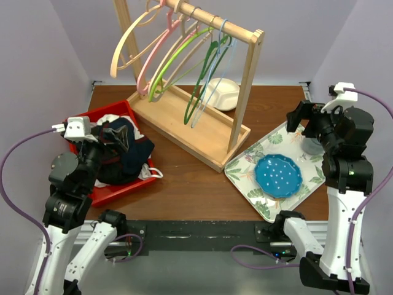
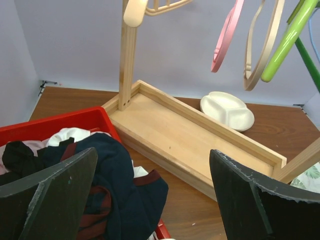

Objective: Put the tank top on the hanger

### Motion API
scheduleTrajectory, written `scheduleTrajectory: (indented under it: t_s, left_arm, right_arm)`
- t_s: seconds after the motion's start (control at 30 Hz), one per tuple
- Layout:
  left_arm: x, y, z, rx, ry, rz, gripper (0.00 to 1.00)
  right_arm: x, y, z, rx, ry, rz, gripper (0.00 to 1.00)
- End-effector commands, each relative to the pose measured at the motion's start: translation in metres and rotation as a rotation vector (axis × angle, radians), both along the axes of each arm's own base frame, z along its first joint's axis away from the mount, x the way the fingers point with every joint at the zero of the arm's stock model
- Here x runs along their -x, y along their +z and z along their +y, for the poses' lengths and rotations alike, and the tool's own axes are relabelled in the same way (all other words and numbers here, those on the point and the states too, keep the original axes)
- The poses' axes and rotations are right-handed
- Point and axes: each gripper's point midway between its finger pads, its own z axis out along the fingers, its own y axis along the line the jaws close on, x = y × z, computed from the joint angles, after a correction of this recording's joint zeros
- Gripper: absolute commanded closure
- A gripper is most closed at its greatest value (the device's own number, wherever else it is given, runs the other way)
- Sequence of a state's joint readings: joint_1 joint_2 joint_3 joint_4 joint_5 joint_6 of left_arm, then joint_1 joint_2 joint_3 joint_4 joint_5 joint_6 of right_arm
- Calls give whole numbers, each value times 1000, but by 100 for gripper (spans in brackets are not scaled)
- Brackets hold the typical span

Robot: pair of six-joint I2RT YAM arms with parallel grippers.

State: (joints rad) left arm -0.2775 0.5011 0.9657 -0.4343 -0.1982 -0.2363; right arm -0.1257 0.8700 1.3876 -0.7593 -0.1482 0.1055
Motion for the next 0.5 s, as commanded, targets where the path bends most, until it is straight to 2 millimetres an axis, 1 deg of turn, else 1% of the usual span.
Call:
scheduleTrajectory:
  t_s: [0.0, 0.07, 0.1, 0.2, 0.23, 0.27, 0.3, 0.33, 0.37, 0.4, 0.43, 0.47]
  left_arm:
    - [4, 20, -7, 46, -33, -40, 0]
    - [5, 14, -8, 49, -41, -22, 0]
    - [5, 10, -10, 56, -45, -12, 0]
    - [5, -5, -13, 67, -55, 35, 0]
    - [5, -12, -13, 67, -56, 54, 0]
    - [6, -16, -13, 68, -56, 66, 0]
    - [5, -24, -14, 75, -52, 86, 0]
    - [6, -29, -13, 78, -49, 99, 0]
    - [7, -32, -13, 82, -47, 105, 0]
    - [6, -38, -13, 89, -45, 121, 0]
    - [6, -41, -13, 93, -43, 127, 0]
    - [6, -43, -13, 106, -39, 134, 0]
  right_arm:
    - [2, 20, 3, -4, 15, -61, 1]
    - [3, 19, 6, 22, 45, -58, 1]
    - [3, 17, 14, 26, 98, -57, 1]
    - [6, 12, 26, 58, 190, -52, 1]
    - [10, 10, 39, 45, 268, -48, 1]
    - [12, 8, 43, 86, 318, -55, 1]
    - [13, 2, 50, 93, 367, -47, 1]
    - [20, -1, 67, 86, 487, -54, 1]
    - [23, -5, 74, 129, 559, -65, 1]
    - [26, -16, 83, 132, 635, -56, 1]
    - [31, -23, 89, 135, 692, -49, 2]
    - [38, -28, 100, 149, 790, -68, 1]
